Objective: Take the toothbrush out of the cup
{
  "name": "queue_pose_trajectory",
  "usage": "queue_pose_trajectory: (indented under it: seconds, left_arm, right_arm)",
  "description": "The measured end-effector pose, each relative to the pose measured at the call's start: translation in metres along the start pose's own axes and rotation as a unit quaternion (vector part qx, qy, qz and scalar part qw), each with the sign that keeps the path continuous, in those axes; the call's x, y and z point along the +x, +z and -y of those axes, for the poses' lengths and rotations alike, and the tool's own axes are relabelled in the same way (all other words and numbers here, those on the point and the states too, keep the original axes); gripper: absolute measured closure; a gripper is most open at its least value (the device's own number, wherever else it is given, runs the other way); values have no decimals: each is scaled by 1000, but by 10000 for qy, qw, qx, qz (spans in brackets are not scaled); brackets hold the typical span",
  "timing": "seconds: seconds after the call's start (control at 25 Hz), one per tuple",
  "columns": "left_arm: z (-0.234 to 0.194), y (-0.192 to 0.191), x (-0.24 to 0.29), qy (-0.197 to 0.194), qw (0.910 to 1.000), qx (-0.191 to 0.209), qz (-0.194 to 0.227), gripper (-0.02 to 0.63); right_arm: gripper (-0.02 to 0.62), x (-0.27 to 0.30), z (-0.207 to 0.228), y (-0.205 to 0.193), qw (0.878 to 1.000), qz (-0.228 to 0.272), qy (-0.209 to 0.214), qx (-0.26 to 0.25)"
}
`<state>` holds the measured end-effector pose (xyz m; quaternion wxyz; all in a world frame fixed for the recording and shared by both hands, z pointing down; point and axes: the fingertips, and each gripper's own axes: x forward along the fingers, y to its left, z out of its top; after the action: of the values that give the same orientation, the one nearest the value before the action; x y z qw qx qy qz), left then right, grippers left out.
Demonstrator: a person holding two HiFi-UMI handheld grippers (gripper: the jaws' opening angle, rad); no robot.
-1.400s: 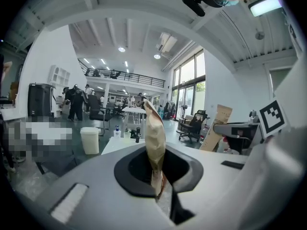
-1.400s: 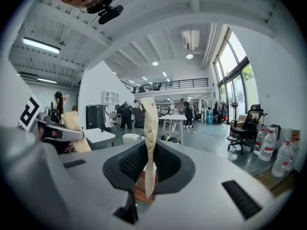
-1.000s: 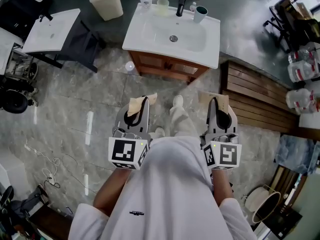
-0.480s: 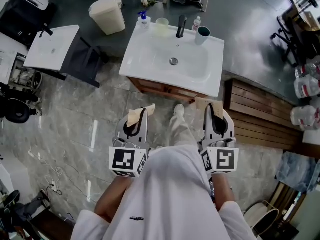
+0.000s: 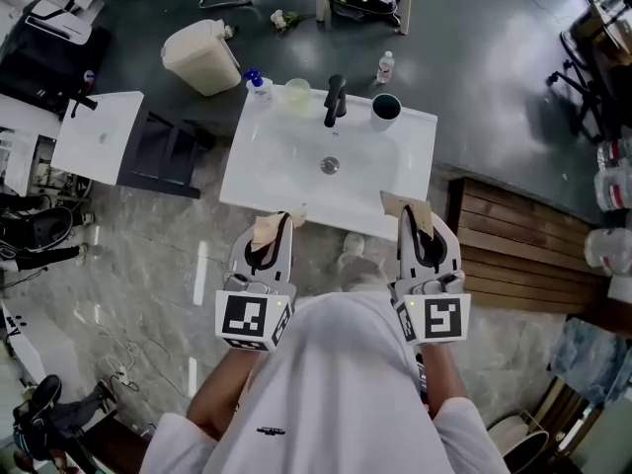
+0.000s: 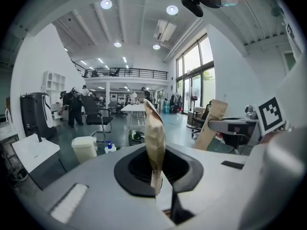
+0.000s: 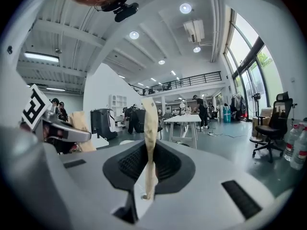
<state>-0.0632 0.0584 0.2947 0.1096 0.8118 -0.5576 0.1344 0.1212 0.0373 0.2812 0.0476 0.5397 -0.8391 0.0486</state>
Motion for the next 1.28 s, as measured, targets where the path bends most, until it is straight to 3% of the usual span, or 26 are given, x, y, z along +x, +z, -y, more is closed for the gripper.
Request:
queue_pose_trajectory:
  seconds: [0.32,0.72,1.28]
  left_arm:
    - [-3,25,55,184,9997,95,-118,592]
    - [-25,40,70,123,9998,120,29,592]
    - [-63,51,104,-176,9998,127,-3,592]
  right_arm:
    - [569,49,54,6,9997,-11,64,251]
    - [569,76,46,12,9996,21,35,297]
    - [569,110,51,28,9988,84,-398,277]
